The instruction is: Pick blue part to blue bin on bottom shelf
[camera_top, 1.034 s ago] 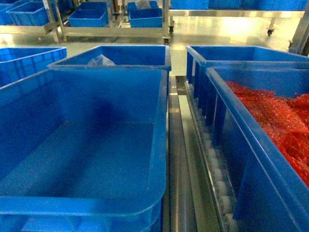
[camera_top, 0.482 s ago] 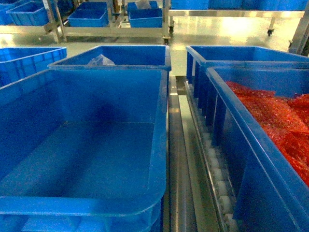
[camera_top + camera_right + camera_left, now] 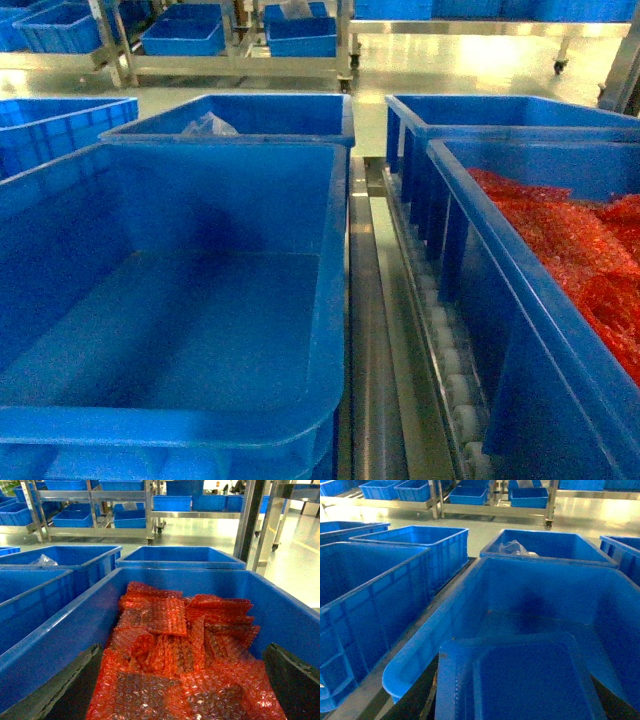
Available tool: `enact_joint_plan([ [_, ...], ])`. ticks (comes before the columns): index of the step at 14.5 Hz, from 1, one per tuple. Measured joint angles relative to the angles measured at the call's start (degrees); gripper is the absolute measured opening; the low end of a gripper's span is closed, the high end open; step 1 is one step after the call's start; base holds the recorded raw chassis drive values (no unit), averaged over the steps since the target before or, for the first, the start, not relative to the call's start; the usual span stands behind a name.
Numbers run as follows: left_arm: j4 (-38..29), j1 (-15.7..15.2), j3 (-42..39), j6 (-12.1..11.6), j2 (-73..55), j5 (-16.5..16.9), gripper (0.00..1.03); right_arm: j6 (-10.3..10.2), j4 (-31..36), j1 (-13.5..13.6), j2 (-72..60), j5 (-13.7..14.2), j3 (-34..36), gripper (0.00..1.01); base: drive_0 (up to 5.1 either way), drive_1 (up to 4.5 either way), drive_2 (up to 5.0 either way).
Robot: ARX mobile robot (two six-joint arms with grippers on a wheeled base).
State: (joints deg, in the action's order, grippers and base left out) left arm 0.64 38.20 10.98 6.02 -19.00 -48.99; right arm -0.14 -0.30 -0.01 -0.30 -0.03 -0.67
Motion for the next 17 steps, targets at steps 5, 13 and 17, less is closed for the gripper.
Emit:
enact_joint_plan([
  [5,-0.02,0.0,0.0,0.0,0.0,0.0,0.44,0.0,0.0,0.0,0.0,0.0,0.0,0.98,0.0,0.0,0.0],
  [13,0.0,0.0,0.0,0.0,0.0,0.0,0.44,0.0,0.0,0.0,0.0,0.0,0.0,0.98,0.0,0.0,0.0],
  [17,0.2,5.4,1.4,2.6,-4.76,-6.38,0.44,0.0,0.0,0.0,0.0,0.0,0.0,0.98,0.0,0.0,0.0],
])
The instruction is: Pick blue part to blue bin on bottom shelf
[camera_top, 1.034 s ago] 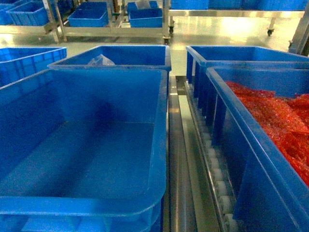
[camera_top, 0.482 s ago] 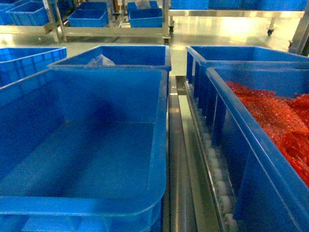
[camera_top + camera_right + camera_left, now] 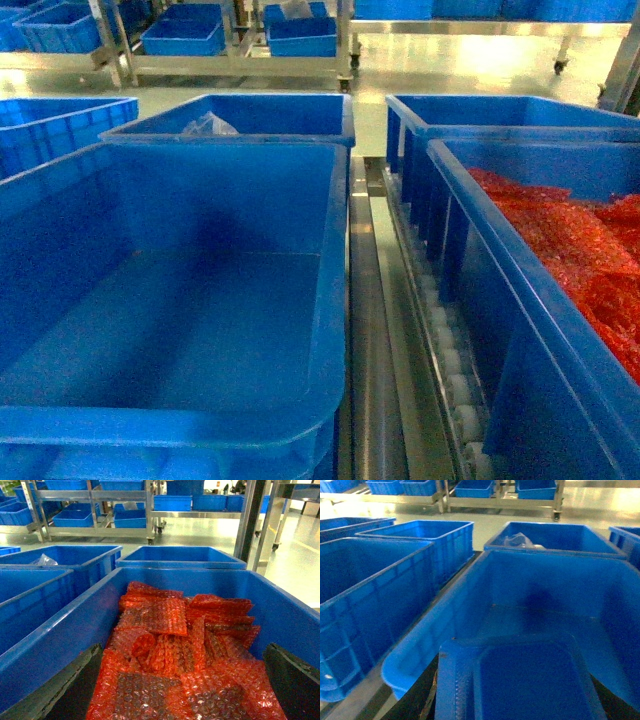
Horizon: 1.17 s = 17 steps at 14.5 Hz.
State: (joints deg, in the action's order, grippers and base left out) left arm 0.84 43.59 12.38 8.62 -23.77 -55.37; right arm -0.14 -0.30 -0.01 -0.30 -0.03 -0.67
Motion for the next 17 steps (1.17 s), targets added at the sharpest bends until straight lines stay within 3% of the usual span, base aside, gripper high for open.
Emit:
enact_joint_plan([
  [1,-6.97,-1.55,1.22,0.04,-4.55,3.89,0.44,-0.02,0.0,0.0,0.0,0.02,0.0,0.98,0.0,0.0,0.0],
  [2,-31.63,-11.39,8.02,-3.08,-30.73,15.89,0.44,0.0,0.0,0.0,0.0,0.0,0.0,0.98,0.0,0.0,0.0],
  [3,-38.1,-13.55,12.52,-4.17,-41.55,19.69,0.44,0.0,0.0,0.0,0.0,0.0,0.0,0.98,0.0,0.0,0.0],
  [4,-39.93,-16.04,17.73,-4.13,-50.4,22.27,0.44,0.0,0.02,0.0,0.0,0.0,0.0,0.98,0.0,0.0,0.0],
  [5,-39.82,-17.84,21.97,-3.91,-57.07,23.54,0.51,0.0,0.0,0.0,0.0,0.0,0.0,0.98,0.0,0.0,0.0],
  [7,-38.62,-18.73,24.22,-3.96,-61.4,23.58,0.74,0.0,0.0,0.0,0.0,0.0,0.0,0.98,0.0,0.0,0.0],
  [8,-39.45,-18.4,24.22,-4.0,-60.5,23.58,0.99,0.0,0.0,0.0,0.0,0.02,0.0,0.98,0.0,0.0,0.0],
  [9,-50.18,-20.59,20.28,-6.08,-59.76,30.58,0.84,0.0,0.0,0.0,0.0,0.0,0.0,0.98,0.0,0.0,0.0],
  [10,-53.51,-22.49,15.61,-6.84,-56.92,34.01,0.74,0.0,0.0,0.0,0.0,0.02,0.0,0.98,0.0,0.0,0.0],
  [13,-54.31,-27.5,7.37,-7.56,-49.79,38.14,0.47,0.0,0.0,0.0,0.0,0.02,0.0,0.98,0.0,0.0,0.0],
  [17,-52.83,-31.58,0.09,-7.61,-41.44,43.32,0.13,0.0,0.0,0.0,0.0,0.02,0.0,0.98,0.0,0.0,0.0],
])
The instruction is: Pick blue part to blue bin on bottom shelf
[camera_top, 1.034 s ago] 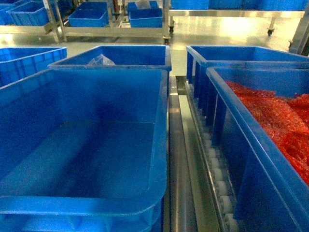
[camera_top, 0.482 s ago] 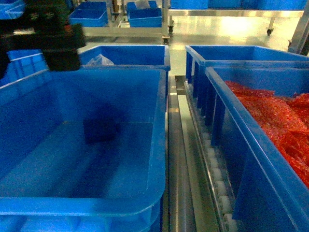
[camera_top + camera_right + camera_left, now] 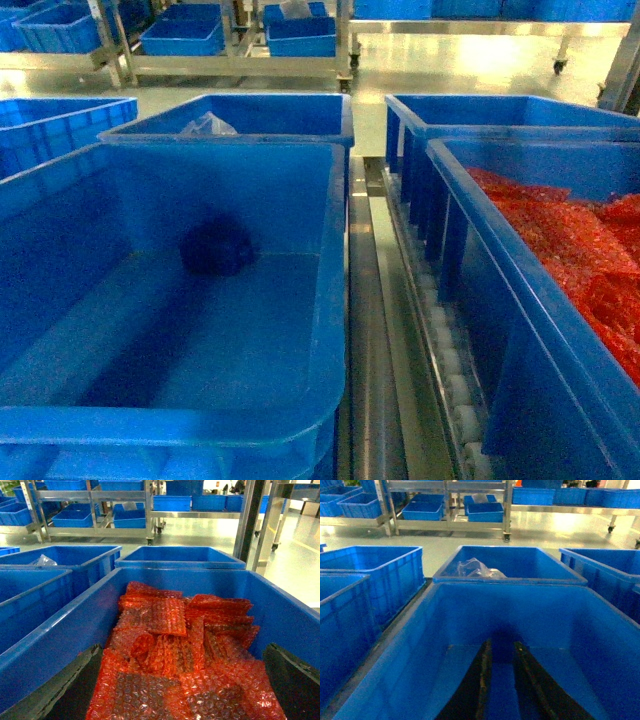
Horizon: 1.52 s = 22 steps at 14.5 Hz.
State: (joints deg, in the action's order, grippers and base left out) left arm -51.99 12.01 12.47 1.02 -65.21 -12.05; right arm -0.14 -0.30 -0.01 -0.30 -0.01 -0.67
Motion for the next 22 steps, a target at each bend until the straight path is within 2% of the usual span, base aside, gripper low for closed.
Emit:
enact_joint_plan([
  [1,1.07,-1.46,-1.84,0.07,2.93,1.16,0.01,0.0,0.0,0.0,0.0,0.0,0.0,0.98,0.0,0.0,0.0],
  [5,7.34,-5.62,-7.32,-0.02,14.53,5.49,0.02,0.0,0.0,0.0,0.0,0.0,0.0,0.98,0.0,0.0,0.0],
  [7,4.52,-6.69,-9.79,-0.02,15.76,6.45,0.02,0.0,0.0,0.0,0.0,-0.02,0.0,0.98,0.0,0.0,0.0],
  [9,9.6,-10.86,-11.78,-0.09,19.5,11.3,0.02,0.0,0.02,0.0,0.0,-0.02,0.0,0.98,0.0,0.0,0.0],
  [10,11.54,-12.33,-11.78,-0.02,23.12,11.21,0.02,0.0,0.0,0.0,0.0,0.0,0.0,0.98,0.0,0.0,0.0],
  [12,15.65,-11.93,-11.8,-0.07,28.02,12.11,0.02,0.0,0.0,0.0,0.0,0.0,0.0,0.98,0.0,0.0,0.0],
  [18,29.88,-11.96,-11.85,-0.07,42.93,12.04,0.02,0.0,0.02,0.0,0.0,0.0,0.0,0.98,0.0,0.0,0.0],
  [22,36.41,-11.96,-11.85,-0.07,49.66,12.04,0.02,0.0,0.0,0.0,0.0,0.0,0.0,0.98,0.0,0.0,0.0],
])
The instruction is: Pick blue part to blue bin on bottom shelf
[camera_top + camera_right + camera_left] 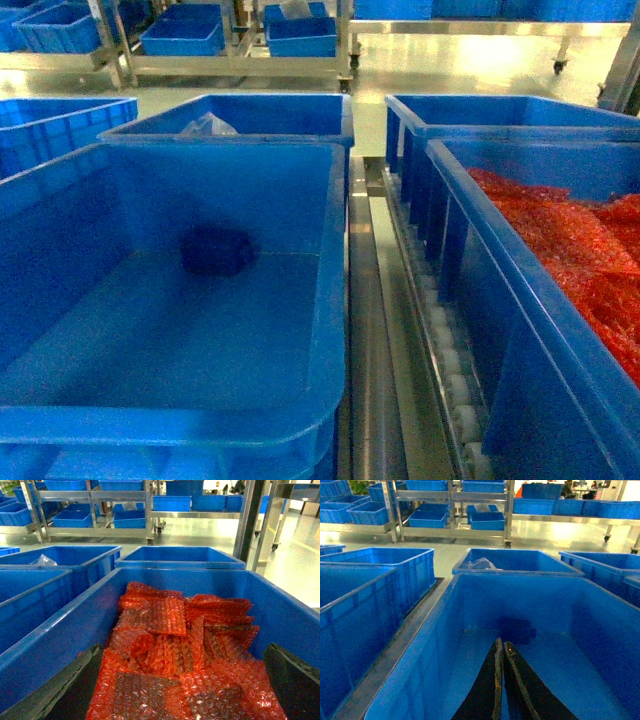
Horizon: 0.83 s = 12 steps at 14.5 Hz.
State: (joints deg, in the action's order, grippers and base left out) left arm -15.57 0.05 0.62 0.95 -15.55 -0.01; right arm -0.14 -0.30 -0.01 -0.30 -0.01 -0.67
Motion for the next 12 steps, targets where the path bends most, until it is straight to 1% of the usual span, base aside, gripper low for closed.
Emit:
enact_joint_plan([
  [5,6.4,0.0,0.0,0.0,6.16,0.0,0.02,0.0,0.0,0.0,0.0,0.0,0.0,0.98,0.0,0.0,0.0],
  [6,14.34,0.0,0.02,-0.04,11.17,0.11,0.02,0.0,0.0,0.0,0.0,0.0,0.0,0.98,0.0,0.0,0.0],
  [7,16.39,0.0,0.02,-0.02,13.59,0.09,0.02,0.0,-0.04,0.0,0.0,0.02,0.0,0.98,0.0,0.0,0.0],
  [8,14.73,0.02,0.26,-0.09,15.1,-0.04,0.02,-0.02,0.02,0.0,0.0,0.02,0.0,0.98,0.0,0.0,0.0],
  [9,16.24,-0.02,0.04,-0.13,15.12,0.17,0.02,-0.02,-0.09,0.0,0.0,0.15,0.0,0.98,0.0,0.0,0.0],
  [12,15.8,-0.02,0.04,-0.13,15.12,0.0,0.02,-0.02,0.0,0.0,0.0,0.0,0.0,0.98,0.0,0.0,0.0],
])
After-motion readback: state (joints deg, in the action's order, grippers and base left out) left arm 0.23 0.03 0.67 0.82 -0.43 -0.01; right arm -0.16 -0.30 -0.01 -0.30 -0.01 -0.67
